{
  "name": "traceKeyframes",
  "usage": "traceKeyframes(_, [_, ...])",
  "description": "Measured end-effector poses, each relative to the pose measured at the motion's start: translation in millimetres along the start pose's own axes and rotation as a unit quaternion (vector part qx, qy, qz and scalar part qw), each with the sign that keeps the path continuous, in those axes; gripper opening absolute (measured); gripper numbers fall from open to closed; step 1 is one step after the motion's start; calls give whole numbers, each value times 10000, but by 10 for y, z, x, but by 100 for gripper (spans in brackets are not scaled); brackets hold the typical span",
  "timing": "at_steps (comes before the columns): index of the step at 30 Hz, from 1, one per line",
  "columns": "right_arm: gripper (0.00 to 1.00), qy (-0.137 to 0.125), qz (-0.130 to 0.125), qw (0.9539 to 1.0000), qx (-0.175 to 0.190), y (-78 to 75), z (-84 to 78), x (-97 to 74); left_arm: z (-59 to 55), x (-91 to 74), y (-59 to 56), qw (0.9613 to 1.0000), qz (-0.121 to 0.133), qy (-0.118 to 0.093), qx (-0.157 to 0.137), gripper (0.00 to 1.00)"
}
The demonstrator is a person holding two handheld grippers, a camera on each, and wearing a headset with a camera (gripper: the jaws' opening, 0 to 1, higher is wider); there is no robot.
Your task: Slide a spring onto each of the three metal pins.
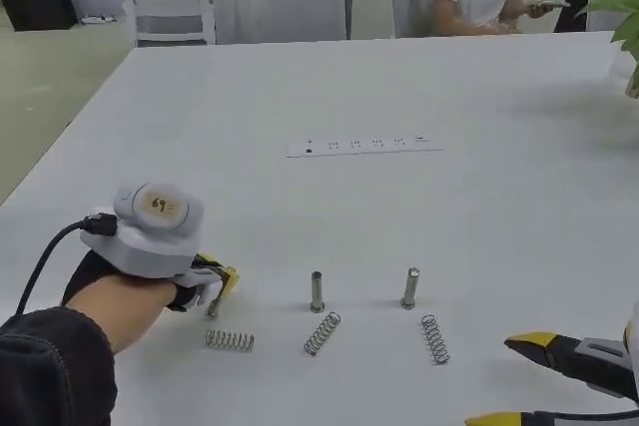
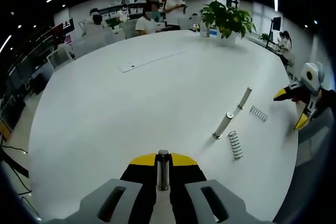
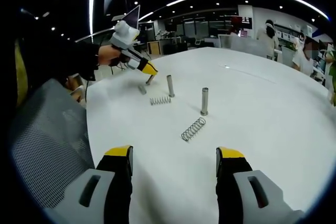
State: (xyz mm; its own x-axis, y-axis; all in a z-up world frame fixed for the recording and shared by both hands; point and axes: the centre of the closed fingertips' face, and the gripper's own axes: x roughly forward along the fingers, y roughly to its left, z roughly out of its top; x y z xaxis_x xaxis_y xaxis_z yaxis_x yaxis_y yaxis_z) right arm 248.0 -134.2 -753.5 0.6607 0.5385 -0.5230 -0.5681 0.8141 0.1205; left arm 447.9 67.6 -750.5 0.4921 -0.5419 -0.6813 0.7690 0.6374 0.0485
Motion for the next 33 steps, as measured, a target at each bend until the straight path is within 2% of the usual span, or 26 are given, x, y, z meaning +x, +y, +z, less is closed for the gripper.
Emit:
traceKeyframes(10, [63, 10, 25, 10000, -92, 11, 35, -9, -52, -101, -2, 9999, 49, -108, -97, 0])
traceKeyframes(19, [63, 47, 49, 9998, -197, 26, 84, -1, -61, -148, 38, 9990, 90, -281, -323, 0])
traceKeyframes(31, [63, 121, 61, 9995, -271, 60, 95, 10, -100, -215, 17, 9975, 84, -442, -538, 0])
traceKeyframes(33, [63, 118, 64, 9995, -277, 62, 102, 9, -111, -235, 9, 9971, 119, -527, -531, 0])
